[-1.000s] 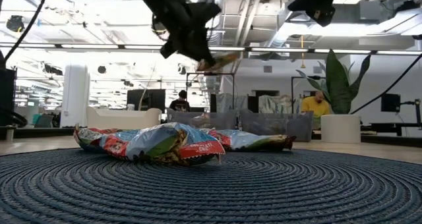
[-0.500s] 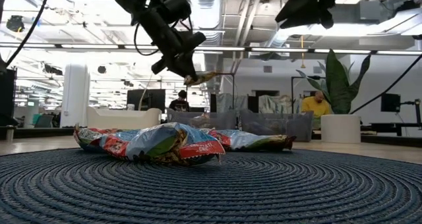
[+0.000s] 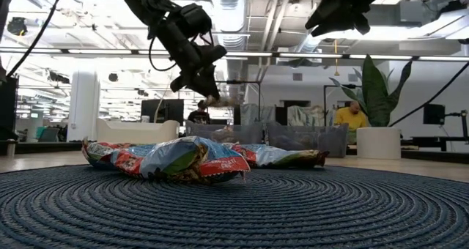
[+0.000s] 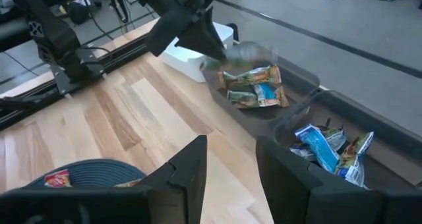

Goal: Pick and place Granola Bars by type
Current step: Put the orange granola bar into the left black transparent bin, then put the red granola bar into the white bin

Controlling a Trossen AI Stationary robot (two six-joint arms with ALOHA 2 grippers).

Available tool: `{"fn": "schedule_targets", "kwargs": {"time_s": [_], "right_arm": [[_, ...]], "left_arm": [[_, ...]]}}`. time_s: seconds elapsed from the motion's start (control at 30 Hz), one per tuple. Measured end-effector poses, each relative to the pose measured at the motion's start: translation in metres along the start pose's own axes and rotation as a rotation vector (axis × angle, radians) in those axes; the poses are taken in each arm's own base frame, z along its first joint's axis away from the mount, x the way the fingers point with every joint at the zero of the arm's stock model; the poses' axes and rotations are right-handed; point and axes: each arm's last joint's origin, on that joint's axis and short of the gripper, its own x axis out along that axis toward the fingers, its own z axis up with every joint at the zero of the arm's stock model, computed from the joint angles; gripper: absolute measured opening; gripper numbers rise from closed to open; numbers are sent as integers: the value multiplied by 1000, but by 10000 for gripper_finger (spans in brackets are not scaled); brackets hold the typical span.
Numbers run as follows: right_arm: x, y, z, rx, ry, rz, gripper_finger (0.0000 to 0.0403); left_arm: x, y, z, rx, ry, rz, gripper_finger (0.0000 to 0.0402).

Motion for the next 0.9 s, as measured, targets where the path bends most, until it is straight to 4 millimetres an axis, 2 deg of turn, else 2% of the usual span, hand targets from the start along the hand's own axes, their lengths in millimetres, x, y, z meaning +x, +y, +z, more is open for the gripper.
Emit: {"fn": "schedule_targets", "kwargs": {"time_s": [0.3, 0.5, 0.7, 0.9], "right_arm": [[0, 0, 0, -1, 2, 5, 122], [0, 1, 0, -1, 4, 6, 122], [0, 4, -3, -14, 68, 129, 122], [2, 17, -12, -91, 189, 322, 122]], "left_arm": [[4, 3, 1, 12, -20, 42, 133], [-9, -5, 5, 32, -49, -11, 148], [-43, -30, 8, 117, -104, -159, 138], [-103, -56, -1, 257, -155, -275, 126]]}}
